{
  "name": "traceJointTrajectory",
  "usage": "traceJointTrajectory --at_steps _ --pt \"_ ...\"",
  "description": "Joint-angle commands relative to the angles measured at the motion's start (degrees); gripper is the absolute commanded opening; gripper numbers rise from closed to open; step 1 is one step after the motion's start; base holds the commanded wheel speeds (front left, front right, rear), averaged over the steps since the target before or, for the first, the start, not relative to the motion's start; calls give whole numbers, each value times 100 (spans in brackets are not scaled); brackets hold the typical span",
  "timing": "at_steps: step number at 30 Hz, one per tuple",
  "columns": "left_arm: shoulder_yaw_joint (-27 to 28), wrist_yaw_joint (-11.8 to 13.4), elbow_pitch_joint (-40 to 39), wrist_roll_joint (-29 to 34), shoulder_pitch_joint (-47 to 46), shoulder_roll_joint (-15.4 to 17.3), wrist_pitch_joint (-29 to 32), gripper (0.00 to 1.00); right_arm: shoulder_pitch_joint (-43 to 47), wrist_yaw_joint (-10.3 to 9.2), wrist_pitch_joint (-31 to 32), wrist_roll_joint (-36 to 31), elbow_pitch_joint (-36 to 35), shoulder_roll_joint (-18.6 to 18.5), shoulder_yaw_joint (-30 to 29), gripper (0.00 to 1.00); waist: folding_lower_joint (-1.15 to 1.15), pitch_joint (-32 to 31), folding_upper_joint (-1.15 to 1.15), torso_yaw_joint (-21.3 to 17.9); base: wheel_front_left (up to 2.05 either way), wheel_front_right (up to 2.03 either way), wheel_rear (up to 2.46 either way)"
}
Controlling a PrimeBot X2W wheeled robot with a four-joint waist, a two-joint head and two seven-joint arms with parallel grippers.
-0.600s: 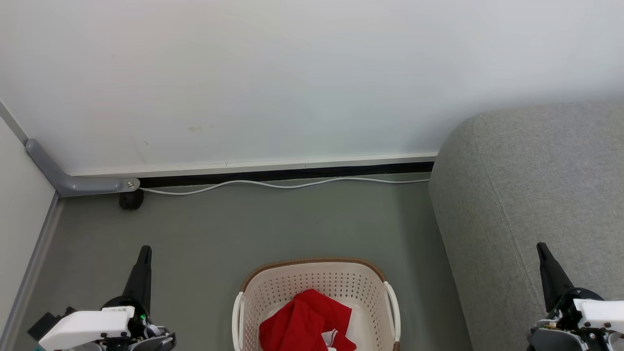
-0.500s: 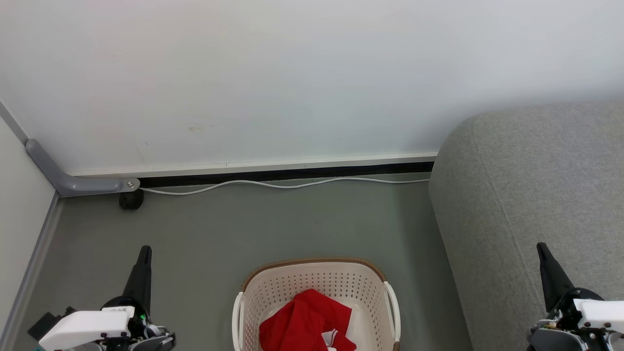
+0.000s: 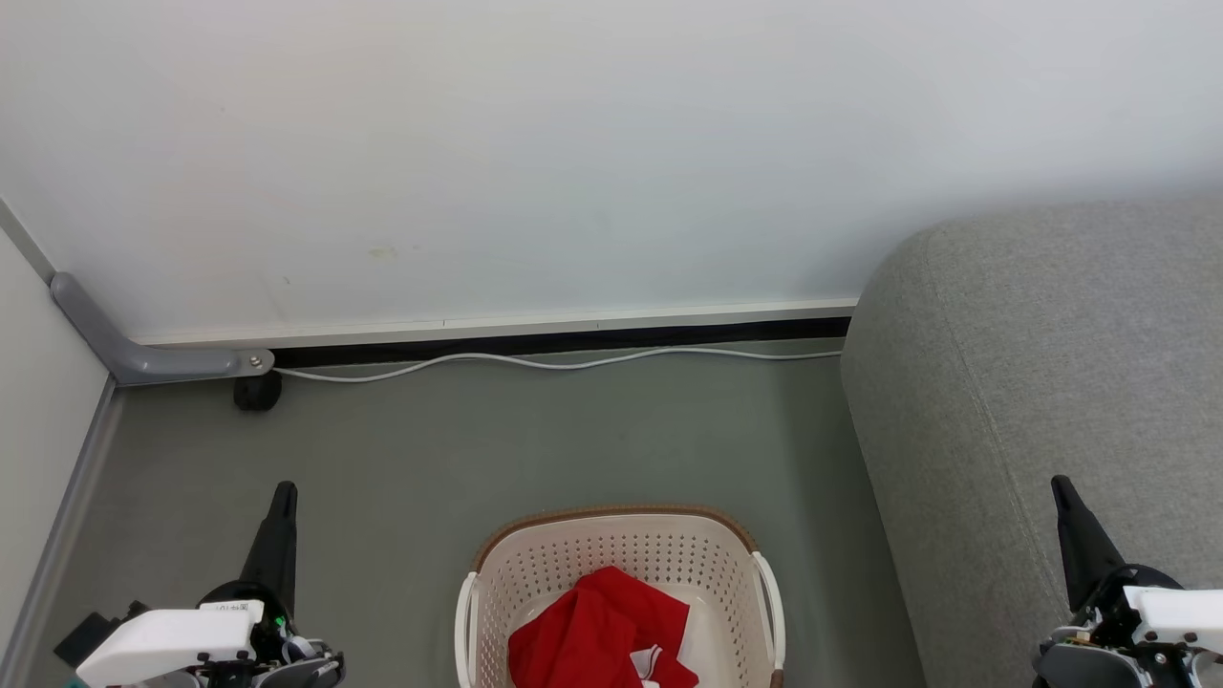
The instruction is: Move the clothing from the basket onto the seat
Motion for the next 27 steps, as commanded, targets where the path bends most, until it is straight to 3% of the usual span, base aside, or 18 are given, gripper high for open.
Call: traceJointTrajectory --at_steps 1,18,19,27 --pt "189 -48 -156 22 -334 57 36 0 -254 28 43 -45 -150 -63 94 0 0 0 0 0 0 0 0" --pt "191 -48 -156 23 -334 55 37 0 -254 28 47 -49 -150 -60 89 0 0 0 0 0 0 0 0" --pt "3 0 -1 1 -2 -1 -1 100 -2 0 0 -2 0 3 -4 100 0 0 0 0 0 0 0" --pt "-27 1 29 86 -3 -17 -94 100 1 1 -89 -54 28 26 82 100 10 1 0 0 0 0 0"
